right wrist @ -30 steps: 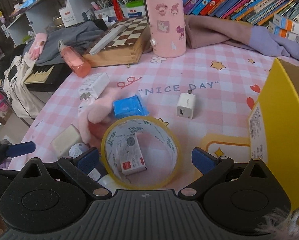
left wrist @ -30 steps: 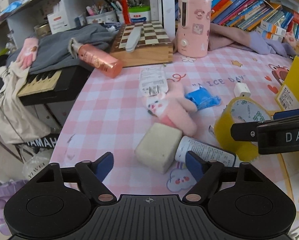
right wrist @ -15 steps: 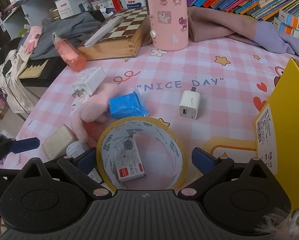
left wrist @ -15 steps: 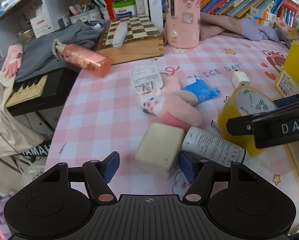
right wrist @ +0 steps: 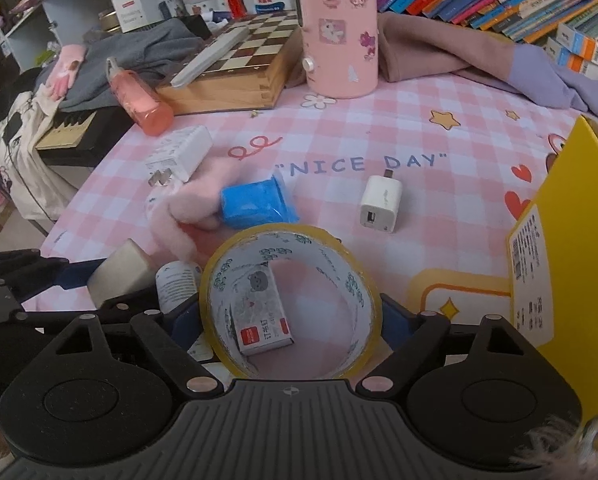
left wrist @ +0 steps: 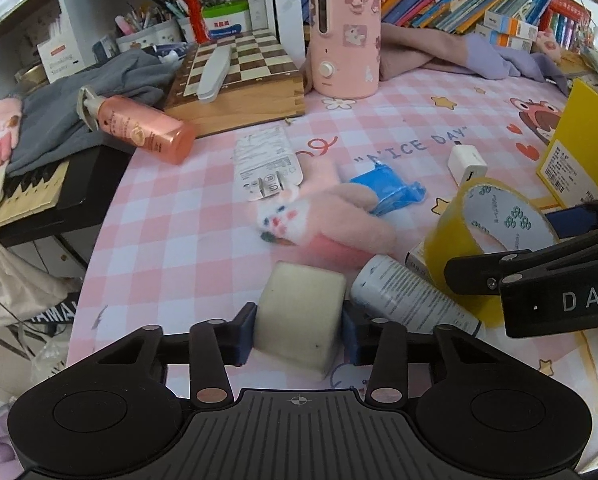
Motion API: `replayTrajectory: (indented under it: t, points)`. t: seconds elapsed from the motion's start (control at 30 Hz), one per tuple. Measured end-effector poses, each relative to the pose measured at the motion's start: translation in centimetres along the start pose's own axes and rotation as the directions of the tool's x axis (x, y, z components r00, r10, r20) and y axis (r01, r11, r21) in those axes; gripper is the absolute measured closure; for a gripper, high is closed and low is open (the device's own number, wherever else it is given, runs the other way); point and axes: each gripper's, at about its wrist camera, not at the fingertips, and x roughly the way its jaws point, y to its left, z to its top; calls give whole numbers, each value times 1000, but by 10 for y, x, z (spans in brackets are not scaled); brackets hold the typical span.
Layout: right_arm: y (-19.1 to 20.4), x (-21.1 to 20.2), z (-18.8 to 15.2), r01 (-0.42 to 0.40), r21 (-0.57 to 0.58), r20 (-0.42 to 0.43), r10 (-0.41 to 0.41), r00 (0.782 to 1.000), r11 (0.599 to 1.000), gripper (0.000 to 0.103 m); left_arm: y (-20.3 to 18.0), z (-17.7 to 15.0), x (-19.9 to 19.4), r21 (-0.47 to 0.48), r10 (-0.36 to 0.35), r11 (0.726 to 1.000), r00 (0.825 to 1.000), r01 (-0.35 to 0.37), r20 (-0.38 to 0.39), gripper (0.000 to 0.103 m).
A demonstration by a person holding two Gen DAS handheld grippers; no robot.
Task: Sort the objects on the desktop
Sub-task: 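Close the right tool on the yellow tape roll while the left tool grips the beige eraser block, then carry the tape roll with the right tool while the left tool carries the eraser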
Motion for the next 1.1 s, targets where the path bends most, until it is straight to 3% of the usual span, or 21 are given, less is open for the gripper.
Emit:
replayTrajectory:
  t: [0.23,0.57,1.1]
  points:
    - [-6,-24,0,3,14,64,-4,998,1000,17,7,-1,-35,-87,-2,996,997,9,80,66]
    - [-6,-85,-12,-6,-74,211,22,977,997,17,4,-12,-90,-179,-39,981,983,71,178,67]
    - [9,-131,-59,-7,-85,243,28,970,996,17,-12,-51,-142,-175,-82,977,970,124,229,68]
